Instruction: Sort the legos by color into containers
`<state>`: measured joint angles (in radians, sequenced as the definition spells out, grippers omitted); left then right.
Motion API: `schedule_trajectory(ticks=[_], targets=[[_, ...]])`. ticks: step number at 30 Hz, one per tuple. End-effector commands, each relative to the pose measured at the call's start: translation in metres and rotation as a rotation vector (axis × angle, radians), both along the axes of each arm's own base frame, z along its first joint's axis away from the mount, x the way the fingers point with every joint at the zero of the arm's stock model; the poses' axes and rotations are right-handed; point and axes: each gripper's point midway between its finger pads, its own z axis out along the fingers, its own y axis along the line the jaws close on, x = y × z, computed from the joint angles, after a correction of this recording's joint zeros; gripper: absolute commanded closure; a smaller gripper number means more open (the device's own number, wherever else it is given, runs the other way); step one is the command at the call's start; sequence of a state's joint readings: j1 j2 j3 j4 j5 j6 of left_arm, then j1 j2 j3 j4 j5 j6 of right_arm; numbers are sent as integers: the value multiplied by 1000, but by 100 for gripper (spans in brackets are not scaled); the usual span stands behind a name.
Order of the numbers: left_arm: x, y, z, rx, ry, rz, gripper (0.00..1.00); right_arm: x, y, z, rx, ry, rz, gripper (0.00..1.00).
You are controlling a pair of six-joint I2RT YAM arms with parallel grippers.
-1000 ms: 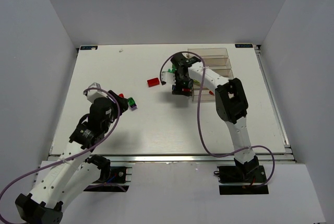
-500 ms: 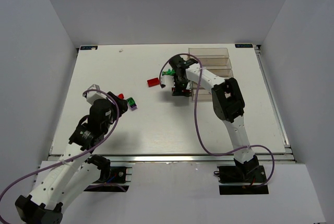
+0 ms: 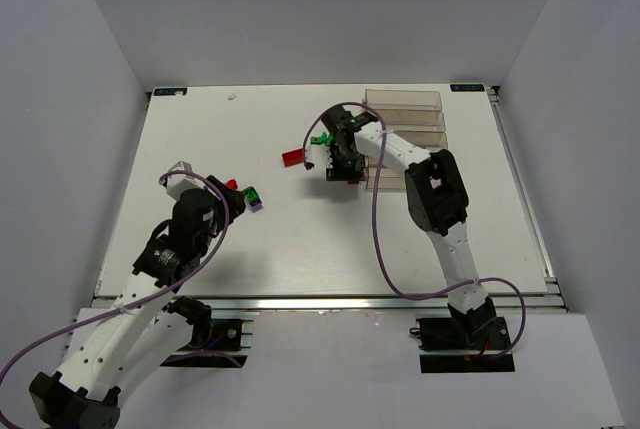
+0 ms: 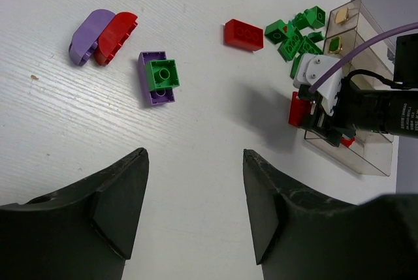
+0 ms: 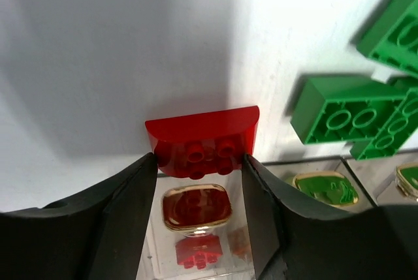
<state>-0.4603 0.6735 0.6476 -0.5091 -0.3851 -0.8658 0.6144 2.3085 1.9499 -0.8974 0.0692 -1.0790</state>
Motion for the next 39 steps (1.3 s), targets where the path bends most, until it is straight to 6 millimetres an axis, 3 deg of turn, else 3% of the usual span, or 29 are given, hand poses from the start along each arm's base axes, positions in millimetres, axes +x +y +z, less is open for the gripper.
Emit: schedule_trajectory(ticks=[1, 11, 14, 18, 19, 22, 24, 28, 31, 36, 39], targets=[[1, 2, 3, -1, -9, 11, 31, -41, 20, -1, 48, 117, 100, 42], [0, 2, 5, -8, -15, 11, 31, -97, 51, 17, 172, 228, 110, 44], [0, 2, 6, -11, -19, 11, 31, -91, 61, 35, 232, 193, 53, 40], [-3, 4, 9, -14, -24, 20, 31, -66, 70, 70, 327, 73, -77, 29], [-4, 5, 11, -20, -32, 23, 31, -58, 72, 87, 382, 25, -105, 12], [-7, 9, 12, -20, -38, 37, 30, -52, 73, 106, 514, -31, -304, 11], [-9, 12, 13, -22, -44, 48, 30, -53, 61, 101, 549, -38, -579, 11], [-12, 16, 13, -20, -46, 59, 30, -78, 46, 73, 483, 79, -853, 11], [-13, 16, 12, -22, -43, 59, 30, -85, 49, 66, 514, 119, -946, 12], [-15, 15, 8, -30, -37, 55, 30, -81, 63, 59, 531, 163, -973, 26], [-17, 16, 4, -34, -27, 58, 30, -72, 69, 48, 523, 159, -981, 27]])
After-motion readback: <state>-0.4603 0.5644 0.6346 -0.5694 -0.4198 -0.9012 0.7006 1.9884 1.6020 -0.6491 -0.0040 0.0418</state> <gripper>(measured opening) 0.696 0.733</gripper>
